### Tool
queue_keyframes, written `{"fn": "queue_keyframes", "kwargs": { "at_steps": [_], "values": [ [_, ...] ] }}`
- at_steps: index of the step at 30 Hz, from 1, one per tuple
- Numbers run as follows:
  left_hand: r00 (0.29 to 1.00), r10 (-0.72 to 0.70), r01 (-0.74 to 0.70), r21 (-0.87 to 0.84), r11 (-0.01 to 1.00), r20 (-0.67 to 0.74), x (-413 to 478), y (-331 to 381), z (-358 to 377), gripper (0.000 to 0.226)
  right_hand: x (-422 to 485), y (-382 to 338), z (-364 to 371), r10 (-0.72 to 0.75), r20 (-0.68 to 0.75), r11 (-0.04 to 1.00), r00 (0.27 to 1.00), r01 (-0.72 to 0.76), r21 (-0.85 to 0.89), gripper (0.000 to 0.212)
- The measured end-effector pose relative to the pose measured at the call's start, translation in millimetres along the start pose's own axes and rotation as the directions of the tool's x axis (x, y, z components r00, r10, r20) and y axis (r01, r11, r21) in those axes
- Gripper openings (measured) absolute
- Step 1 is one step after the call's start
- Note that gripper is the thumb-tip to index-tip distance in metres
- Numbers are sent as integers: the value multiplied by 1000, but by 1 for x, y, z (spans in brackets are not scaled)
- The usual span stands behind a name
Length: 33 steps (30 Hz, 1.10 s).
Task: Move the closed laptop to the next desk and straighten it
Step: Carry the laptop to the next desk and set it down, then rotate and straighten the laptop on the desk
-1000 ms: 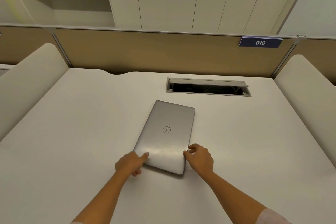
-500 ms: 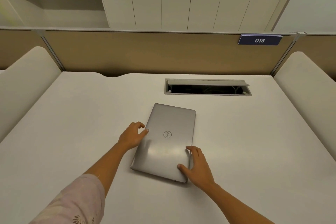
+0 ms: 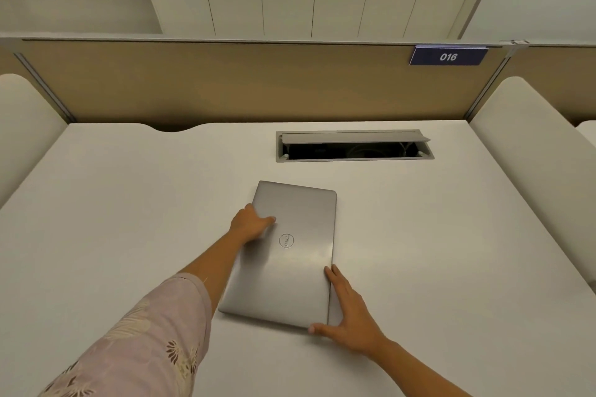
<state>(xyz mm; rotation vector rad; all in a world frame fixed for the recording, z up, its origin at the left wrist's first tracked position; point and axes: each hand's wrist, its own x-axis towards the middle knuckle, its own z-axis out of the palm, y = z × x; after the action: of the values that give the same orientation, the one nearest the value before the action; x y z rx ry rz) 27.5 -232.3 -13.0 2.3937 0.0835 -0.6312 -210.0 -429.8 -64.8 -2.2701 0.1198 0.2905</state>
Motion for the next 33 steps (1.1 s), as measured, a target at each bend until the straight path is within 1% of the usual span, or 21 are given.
{"fn": "queue_keyframes", "kwargs": {
  "at_steps": [1, 3, 5, 7, 9, 12, 16, 18, 20, 22, 25, 28, 30, 33],
  "values": [
    [999, -28, 28, -23, 999, -16, 2, 2, 1, 74, 0, 0, 0, -3, 25, 1000, 1000, 3, -13, 127],
    [995, -95, 90, -123, 988, -35, 8, 3, -3, 78, -1, 0, -1, -4, 58, 999, 998, 6, -32, 134],
    [991, -136, 129, -234, 964, -15, 13, 0, -8, 82, -1, 0, -3, -7, 60, 999, 998, 10, -47, 135],
    [990, -139, 140, -323, 936, 28, 17, -4, -10, 82, 0, -1, -5, -15, 56, 1000, 998, 16, -26, 133],
    [991, -126, 137, -397, 907, 54, 16, -6, -11, 85, 1, -2, -9, -21, 60, 999, 998, 19, 34, 131],
    [990, -119, 141, -465, 874, 76, 11, -6, -9, 86, 1, -4, -16, -15, 76, 996, 997, 8, 92, 126],
    [985, -150, 172, -534, 828, 84, 2, -6, -3, 91, 2, 2, -36, -13, 92, 995, 996, 4, 97, 117],
    [981, -178, 191, -546, 816, 77, -1, -9, 1, 88, 4, 6, -50, 4, 108, 996, 994, -14, 90, 115],
    [976, -212, 202, -574, 793, 50, -3, -11, 7, 78, 8, 11, -66, 18, 136, 998, 991, -27, 64, 112],
    [957, -288, 236, -640, 731, 24, -6, -10, 14, 70, 14, 17, -84, 28, 150, 998, 988, -35, 49, 107],
    [885, -464, 351, -712, 609, 39, -17, 1, 25, 77, 23, 30, -110, 55, 134, 997, 989, -60, 38, 98],
    [838, -538, 419, -733, 535, 86, -28, 10, 38, 78, 29, 42, -130, 98, 67, 995, 993, -100, 28, 91],
    [823, -559, 440, -739, 510, 104, -34, 14, 44, 77, 32, 50, -138, 121, 3, 992, 993, -121, 48, 89],
    [818, -566, 453, -722, 523, 103, -38, 19, 47, 75, 34, 57, -143, 162, -62, 983, 985, -156, 97, 84]
  ]
}}
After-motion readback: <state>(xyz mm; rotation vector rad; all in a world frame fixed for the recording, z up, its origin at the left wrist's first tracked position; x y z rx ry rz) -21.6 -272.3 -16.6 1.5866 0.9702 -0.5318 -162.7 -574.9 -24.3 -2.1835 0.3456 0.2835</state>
